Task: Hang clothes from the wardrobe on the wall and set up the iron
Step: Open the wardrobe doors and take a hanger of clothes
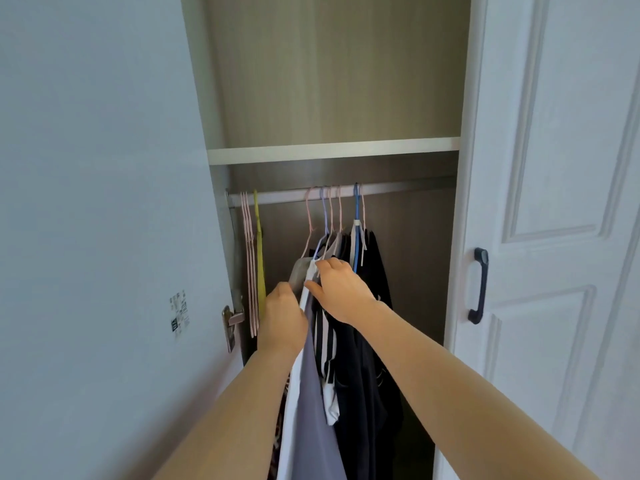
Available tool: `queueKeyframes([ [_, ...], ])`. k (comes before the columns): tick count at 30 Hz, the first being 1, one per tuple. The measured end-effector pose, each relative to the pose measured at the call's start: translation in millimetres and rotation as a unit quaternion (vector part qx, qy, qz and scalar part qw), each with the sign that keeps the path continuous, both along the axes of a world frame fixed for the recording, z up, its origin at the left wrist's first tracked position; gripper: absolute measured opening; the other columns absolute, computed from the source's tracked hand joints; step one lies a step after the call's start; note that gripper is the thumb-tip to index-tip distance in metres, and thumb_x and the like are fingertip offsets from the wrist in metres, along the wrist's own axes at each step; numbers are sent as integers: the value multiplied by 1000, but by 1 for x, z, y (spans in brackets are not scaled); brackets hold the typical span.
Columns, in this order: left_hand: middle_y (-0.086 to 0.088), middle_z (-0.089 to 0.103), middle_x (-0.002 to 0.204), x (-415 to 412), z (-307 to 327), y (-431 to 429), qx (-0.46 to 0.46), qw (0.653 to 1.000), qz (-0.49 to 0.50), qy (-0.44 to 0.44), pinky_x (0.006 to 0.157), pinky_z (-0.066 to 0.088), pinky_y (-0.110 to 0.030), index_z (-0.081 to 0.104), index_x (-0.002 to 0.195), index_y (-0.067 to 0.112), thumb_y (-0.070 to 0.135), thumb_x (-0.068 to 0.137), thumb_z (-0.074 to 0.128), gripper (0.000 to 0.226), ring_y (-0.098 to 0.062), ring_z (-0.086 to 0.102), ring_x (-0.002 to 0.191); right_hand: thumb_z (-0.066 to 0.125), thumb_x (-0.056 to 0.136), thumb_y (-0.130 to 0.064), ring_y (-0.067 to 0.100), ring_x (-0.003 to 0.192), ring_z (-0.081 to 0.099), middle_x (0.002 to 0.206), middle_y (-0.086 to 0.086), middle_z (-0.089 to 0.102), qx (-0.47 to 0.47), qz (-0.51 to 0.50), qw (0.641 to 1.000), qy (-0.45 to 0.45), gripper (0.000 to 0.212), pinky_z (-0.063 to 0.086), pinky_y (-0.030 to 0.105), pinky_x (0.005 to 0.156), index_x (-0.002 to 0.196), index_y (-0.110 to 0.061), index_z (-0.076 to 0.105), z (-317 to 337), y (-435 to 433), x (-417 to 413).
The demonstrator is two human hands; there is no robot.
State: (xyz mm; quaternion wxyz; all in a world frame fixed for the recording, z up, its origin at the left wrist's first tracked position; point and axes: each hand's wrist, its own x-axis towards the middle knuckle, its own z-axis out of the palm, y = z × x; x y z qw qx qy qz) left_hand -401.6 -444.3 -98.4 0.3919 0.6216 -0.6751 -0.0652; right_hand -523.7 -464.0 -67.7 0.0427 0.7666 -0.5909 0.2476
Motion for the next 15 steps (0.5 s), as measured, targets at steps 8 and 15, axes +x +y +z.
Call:
queueKeyframes([
  [8, -15, 61, 104, -1, -5, -17, 25, 999, 37, 31, 62, 41, -31, 45, 124, 4, 6, 97, 41, 27, -21, 51, 77, 49, 88, -58, 35, 135, 32, 143, 14, 40, -16, -68, 997, 23, 77, 32, 44, 110, 142, -5, 33, -15, -27, 17],
  [15, -11, 61, 104, -23, -2, -26, 23, 999, 19, 38, 69, 44, -34, 53, 112, 8, 16, 94, 50, 20, -25, 57, 86, 60, 84, -27, 32, 121, 44, 133, 13, 45, 7, -43, 999, -15, 58, 43, 40, 97, 134, -5, 40, -13, -22, -17],
])
